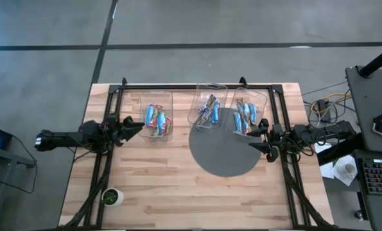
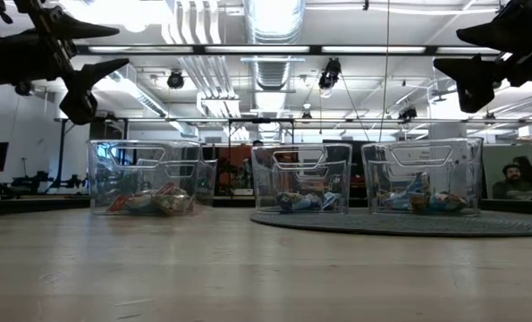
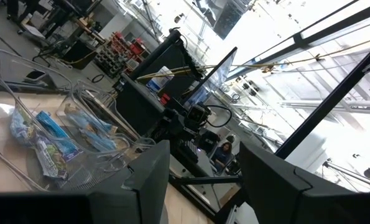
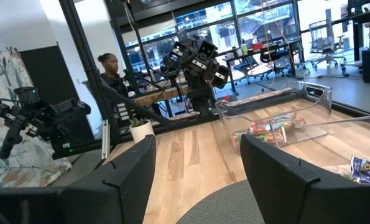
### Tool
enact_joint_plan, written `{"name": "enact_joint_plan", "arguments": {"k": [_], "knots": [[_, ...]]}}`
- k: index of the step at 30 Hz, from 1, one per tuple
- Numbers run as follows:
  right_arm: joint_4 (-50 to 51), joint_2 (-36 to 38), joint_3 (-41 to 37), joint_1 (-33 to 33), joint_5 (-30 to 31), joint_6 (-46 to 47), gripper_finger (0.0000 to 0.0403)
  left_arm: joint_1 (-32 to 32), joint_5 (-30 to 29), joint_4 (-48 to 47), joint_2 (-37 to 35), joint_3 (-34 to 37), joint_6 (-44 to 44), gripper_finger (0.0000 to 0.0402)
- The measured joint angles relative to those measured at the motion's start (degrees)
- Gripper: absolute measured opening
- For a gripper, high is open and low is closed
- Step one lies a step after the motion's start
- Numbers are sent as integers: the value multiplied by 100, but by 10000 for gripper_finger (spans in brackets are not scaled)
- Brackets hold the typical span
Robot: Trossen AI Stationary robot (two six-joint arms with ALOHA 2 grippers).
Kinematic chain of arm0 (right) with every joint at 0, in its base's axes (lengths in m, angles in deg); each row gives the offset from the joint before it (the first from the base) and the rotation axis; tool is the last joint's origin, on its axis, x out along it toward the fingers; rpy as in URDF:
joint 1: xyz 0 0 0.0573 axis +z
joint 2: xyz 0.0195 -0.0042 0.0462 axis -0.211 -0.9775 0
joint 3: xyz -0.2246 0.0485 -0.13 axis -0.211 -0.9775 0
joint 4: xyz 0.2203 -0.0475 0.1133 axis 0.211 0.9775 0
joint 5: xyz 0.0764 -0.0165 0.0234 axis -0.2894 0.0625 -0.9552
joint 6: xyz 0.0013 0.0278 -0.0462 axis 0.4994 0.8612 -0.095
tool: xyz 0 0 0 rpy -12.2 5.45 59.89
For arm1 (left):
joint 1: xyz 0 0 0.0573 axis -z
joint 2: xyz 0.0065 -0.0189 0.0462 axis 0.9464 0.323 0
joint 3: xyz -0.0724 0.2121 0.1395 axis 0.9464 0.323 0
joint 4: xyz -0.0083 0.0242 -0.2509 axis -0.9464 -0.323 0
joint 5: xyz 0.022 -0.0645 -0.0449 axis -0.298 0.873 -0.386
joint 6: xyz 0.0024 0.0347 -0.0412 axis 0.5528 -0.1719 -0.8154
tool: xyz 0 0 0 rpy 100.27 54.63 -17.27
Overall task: Pick and place Granola Bars by type
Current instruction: Return to Home Position
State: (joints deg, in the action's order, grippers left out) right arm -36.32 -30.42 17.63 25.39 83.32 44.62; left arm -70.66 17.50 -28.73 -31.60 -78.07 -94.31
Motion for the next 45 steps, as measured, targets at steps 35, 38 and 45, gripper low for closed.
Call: {"name": "enact_joint_plan", "arguments": {"k": [35,38,45], "knots": [[-9,87,-7,-360,-2367,-850,224,2,-1,2,2,0,0,177],[-15,90,-7,-478,-2651,-831,224,2,-1,2,2,1,1,177],[-13,90,-11,-584,-2649,-1047,224,2,1,2,2,0,2,177]]}}
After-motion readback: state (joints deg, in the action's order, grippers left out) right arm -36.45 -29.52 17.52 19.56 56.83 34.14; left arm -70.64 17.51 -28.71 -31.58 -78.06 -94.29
